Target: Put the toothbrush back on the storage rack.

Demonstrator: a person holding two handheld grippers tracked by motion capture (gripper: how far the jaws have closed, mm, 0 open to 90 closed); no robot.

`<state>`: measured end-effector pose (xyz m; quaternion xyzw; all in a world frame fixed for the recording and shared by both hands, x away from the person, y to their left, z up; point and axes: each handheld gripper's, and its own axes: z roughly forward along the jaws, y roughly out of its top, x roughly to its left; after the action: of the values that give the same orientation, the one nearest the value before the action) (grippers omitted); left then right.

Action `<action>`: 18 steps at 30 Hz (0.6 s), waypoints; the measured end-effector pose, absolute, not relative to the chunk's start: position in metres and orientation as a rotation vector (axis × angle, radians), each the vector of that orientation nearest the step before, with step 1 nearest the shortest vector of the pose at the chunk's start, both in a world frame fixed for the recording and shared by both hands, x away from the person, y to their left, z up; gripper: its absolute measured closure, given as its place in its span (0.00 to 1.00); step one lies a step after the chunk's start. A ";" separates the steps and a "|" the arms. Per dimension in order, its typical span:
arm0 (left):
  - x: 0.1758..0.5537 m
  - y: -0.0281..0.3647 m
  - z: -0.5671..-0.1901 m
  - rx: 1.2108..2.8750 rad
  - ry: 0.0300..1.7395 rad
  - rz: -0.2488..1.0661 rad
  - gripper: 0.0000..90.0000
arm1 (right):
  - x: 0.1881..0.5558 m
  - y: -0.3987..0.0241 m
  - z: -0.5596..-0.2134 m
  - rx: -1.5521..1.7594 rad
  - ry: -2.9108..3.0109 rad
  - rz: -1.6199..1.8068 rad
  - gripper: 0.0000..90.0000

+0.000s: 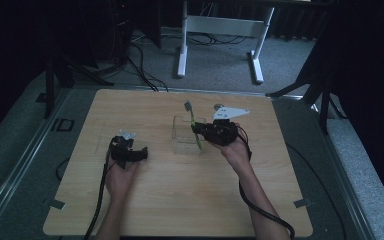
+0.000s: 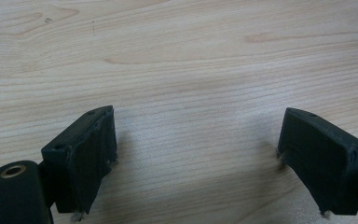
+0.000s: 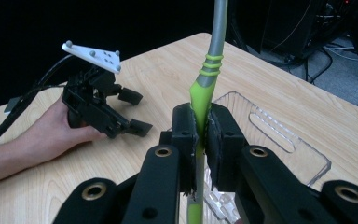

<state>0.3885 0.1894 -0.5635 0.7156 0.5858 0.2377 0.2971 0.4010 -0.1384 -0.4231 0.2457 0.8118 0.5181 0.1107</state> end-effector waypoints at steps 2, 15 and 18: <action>0.388 0.189 -0.564 1.902 1.558 0.632 0.13 | 0.402 -0.138 -0.423 0.720 2.381 1.527 0.92; 0.388 0.189 -0.563 1.903 1.557 0.632 0.13 | 0.408 -0.132 -0.422 0.747 2.357 1.558 0.92; 0.388 0.189 -0.563 1.903 1.558 0.632 0.13 | 0.411 -0.131 -0.423 0.756 2.348 1.570 0.92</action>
<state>0.3884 0.1894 -0.5634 0.7157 0.5859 0.2378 0.2967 0.4111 -0.1309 -0.4226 0.2570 0.7984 0.5336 0.1087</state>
